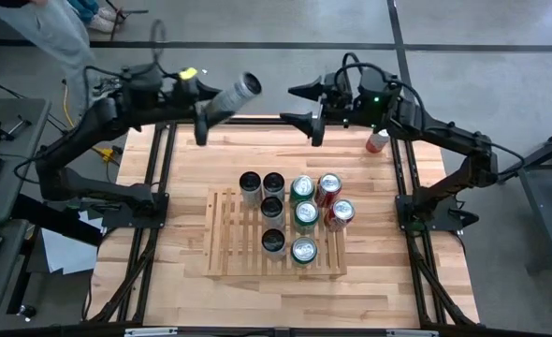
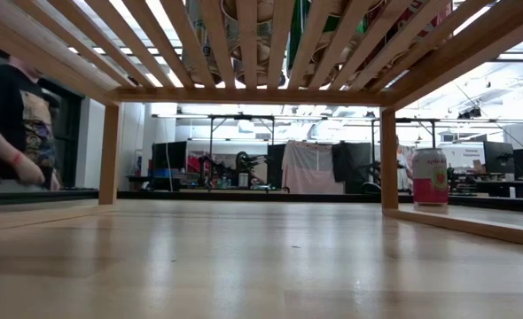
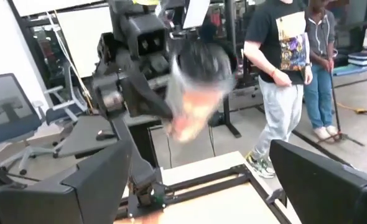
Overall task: Place canned beverage on shelf
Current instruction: Put the white-yellow soda can on the shelf and aligned with the other white-yellow soda can
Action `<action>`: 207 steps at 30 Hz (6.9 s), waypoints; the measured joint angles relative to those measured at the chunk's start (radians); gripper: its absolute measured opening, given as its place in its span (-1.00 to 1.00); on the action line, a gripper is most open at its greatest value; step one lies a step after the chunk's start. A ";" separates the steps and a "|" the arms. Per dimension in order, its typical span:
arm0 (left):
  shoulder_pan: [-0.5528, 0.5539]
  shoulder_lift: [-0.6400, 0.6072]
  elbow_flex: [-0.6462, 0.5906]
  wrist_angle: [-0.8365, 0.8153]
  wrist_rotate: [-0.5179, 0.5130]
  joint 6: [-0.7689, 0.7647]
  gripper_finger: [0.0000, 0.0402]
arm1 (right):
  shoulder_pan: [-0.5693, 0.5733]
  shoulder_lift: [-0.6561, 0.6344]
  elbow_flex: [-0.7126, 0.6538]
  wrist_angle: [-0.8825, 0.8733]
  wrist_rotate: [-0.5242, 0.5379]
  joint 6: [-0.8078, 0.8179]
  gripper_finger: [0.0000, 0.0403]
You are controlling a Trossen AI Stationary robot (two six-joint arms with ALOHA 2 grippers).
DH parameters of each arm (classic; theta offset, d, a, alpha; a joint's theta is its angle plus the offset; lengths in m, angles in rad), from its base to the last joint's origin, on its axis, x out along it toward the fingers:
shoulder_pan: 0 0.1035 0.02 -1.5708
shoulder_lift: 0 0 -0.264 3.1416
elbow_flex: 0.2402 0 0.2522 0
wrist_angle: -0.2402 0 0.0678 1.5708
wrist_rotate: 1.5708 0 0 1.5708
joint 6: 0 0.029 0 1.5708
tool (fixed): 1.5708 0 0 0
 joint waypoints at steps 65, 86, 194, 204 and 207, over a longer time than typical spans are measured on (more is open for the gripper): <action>-0.155 -0.016 -0.755 1.534 0.397 -0.925 0.15 | 0.083 0.259 -0.003 0.651 -0.340 0.256 0.81; -0.175 -0.017 -0.753 1.473 0.388 -0.876 0.15 | 0.097 0.259 -0.003 0.619 -0.335 0.258 0.16; -0.995 -0.081 -0.225 0.168 -0.619 -0.351 0.79 | 0.466 0.427 0.342 0.196 0.169 0.000 0.16; -0.925 -0.068 -0.225 0.210 -0.498 -0.354 0.75 | 0.461 0.427 0.342 0.183 0.167 -0.006 0.16; -0.916 -0.046 -0.225 0.220 -0.485 -0.356 0.62 | 0.461 0.427 0.342 0.186 0.168 -0.009 0.16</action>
